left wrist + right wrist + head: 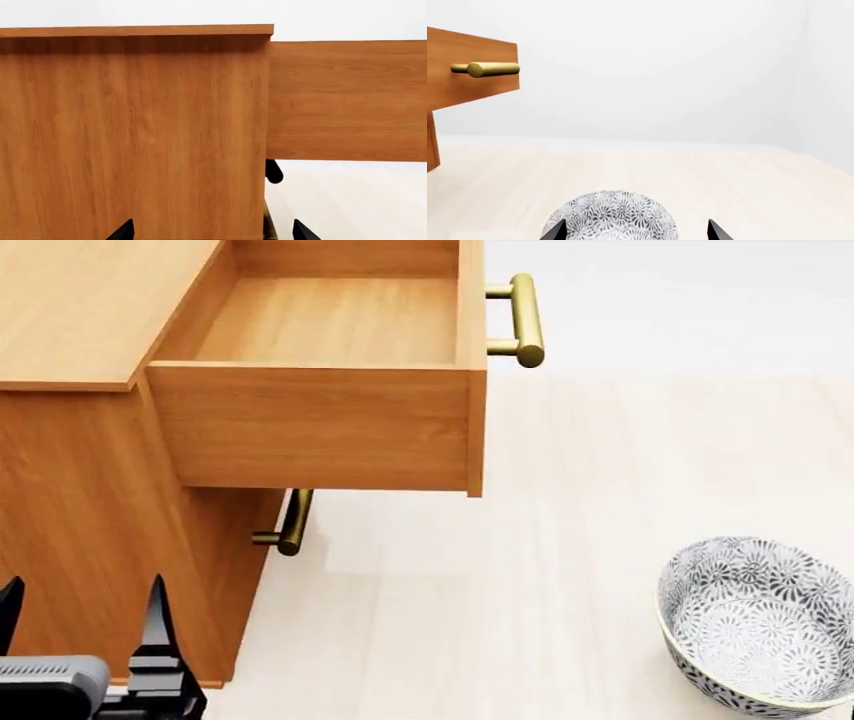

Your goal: Put the ketchup in the top drawer of the cabinet.

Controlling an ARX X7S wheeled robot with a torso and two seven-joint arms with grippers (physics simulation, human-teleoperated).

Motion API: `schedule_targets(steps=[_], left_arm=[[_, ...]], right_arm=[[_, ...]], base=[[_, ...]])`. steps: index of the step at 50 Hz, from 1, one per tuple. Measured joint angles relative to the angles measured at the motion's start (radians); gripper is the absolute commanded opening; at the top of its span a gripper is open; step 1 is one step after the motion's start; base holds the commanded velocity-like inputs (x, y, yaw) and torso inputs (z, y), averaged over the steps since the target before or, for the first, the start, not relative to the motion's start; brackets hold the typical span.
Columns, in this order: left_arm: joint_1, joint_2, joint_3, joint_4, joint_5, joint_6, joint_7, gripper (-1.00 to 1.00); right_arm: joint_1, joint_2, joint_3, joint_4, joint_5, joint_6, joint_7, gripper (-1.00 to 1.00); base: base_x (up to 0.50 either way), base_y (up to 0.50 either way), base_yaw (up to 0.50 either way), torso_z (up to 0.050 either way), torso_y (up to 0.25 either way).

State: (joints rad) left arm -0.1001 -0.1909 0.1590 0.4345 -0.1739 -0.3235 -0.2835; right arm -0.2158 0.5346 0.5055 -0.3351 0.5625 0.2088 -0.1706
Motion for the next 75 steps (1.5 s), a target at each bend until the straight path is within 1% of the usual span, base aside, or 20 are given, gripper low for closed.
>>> schedule_targets(steps=[12, 22, 34, 54, 75], left_arm=[[-0.008, -0.001, 0.005, -0.017, -0.003, 0.001, -0.011, 1.0], [-0.013, -0.002, 0.008, -0.028, -0.01, 0.004, -0.017, 1.0], [-0.016, -0.007, 0.012, -0.038, -0.012, 0.013, -0.028, 1.0], [-0.017, -0.014, 0.014, -0.044, -0.026, 0.016, -0.04, 1.0], [-0.021, -0.021, 0.019, -0.051, -0.037, 0.017, -0.054, 1.0]], right_arm=[[-0.111, -0.03, 0.071, 0.003, 0.016, -0.081, -0.08, 1.0], [-0.201, -0.096, 0.117, 0.008, 0.005, -0.173, -0.13, 1.0], [-0.251, -0.164, 0.136, 0.031, -0.009, -0.251, -0.161, 1.0], [-0.243, -0.224, 0.108, 0.13, -0.06, -0.334, -0.193, 1.0], [-0.22, -0.25, 0.086, 0.218, -0.087, -0.379, -0.209, 1.0]], base=[[0.0, 0.0, 0.0, 0.0, 0.0], [0.0, 0.0, 0.0, 0.0, 0.0], [0.0, 0.0, 0.0, 0.0, 0.0], [0.0, 0.0, 0.0, 0.0, 0.0], [0.0, 0.0, 0.0, 0.0, 0.0]])
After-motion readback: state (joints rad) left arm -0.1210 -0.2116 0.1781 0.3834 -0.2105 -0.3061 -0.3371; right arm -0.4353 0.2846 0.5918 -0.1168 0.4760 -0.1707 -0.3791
